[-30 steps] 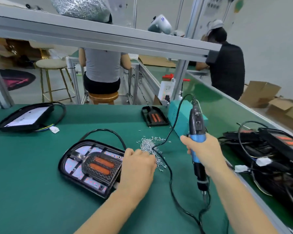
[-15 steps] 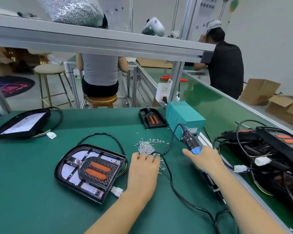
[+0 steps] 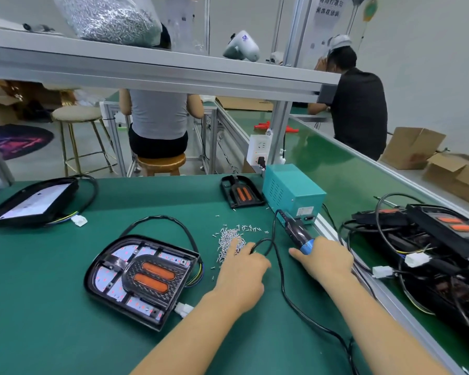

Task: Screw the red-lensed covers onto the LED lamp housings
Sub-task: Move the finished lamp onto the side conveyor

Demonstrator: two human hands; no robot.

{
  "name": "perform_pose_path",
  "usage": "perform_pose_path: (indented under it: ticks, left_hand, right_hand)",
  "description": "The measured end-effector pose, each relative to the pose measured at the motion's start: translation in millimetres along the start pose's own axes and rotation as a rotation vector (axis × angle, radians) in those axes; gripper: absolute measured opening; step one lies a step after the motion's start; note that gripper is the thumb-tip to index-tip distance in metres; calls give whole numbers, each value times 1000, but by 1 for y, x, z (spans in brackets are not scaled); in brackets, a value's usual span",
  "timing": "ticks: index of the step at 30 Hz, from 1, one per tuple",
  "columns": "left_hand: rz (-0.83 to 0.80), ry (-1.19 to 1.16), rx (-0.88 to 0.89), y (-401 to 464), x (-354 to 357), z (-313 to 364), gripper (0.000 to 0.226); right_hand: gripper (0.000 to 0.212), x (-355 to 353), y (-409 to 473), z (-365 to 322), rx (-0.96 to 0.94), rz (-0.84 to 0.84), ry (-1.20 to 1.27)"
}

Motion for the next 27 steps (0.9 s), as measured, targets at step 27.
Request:
perform_pose_path:
  ticks: [27]
  left_hand:
    - [364, -363, -1094, -172, -23, -149, 86]
  right_hand:
    - [85, -37, -87, -196, -487, -605, 609]
Point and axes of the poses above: each hand's wrist, its own y-axis towards the middle knuckle, its own x-axis out of the palm, z = x × y, the point moved 4 cm from there along y, towards the middle knuckle, and after that the axes turned 2 degrees about -y, right-handed, at the moved point
